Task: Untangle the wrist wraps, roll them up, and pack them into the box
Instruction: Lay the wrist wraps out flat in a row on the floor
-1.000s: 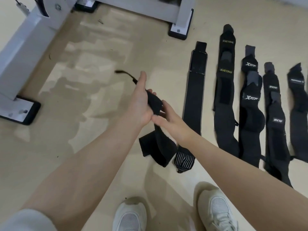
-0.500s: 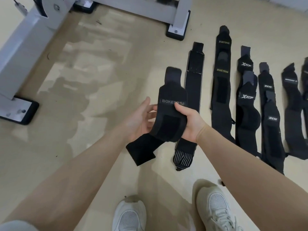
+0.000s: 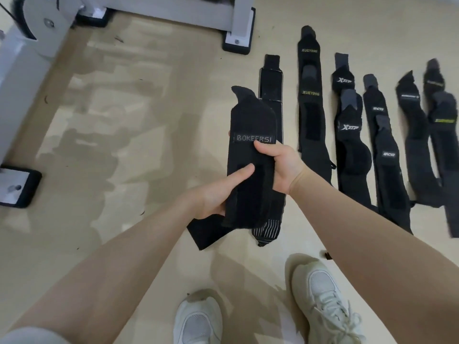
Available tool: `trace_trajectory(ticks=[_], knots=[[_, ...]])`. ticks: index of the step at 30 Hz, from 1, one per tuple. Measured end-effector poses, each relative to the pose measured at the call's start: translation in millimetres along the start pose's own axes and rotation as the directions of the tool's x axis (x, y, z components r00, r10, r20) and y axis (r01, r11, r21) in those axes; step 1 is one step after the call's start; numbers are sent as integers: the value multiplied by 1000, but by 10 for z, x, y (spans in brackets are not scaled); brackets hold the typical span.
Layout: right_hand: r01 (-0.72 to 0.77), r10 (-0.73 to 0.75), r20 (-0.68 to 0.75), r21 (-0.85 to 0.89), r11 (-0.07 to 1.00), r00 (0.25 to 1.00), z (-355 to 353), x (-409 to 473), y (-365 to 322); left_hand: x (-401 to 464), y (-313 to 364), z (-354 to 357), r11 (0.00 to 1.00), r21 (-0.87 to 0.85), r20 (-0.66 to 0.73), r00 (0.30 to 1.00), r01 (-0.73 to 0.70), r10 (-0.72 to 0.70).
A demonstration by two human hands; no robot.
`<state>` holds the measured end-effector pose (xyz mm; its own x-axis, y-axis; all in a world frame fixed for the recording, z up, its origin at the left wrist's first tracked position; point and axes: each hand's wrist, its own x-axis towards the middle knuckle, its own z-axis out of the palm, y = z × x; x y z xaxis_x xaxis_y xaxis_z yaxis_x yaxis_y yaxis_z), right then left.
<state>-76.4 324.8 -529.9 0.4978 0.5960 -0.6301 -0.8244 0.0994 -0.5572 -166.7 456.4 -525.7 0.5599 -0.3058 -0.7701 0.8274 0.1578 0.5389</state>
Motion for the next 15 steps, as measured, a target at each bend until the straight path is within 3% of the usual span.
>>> trace_trajectory(ticks=[3, 8, 10, 15], knots=[[91, -83, -107, 77, 993, 991, -212, -188, -144, -5, 87, 132, 969, 233, 219, 967, 78, -131], [193, -151, -375, 76, 978, 915, -569, -472, -232, 85, 237, 382, 996, 23, 513, 854, 88, -87], [211, -177, -460, 23, 977, 870, -647, -609, -243, 132, 241, 578, 992, -25, 515, 852, 121, -91], [199, -208, -613, -83, 976, 762, -835, -895, -380, 290, 216, 995, 966, 71, 375, 891, 250, -258]])
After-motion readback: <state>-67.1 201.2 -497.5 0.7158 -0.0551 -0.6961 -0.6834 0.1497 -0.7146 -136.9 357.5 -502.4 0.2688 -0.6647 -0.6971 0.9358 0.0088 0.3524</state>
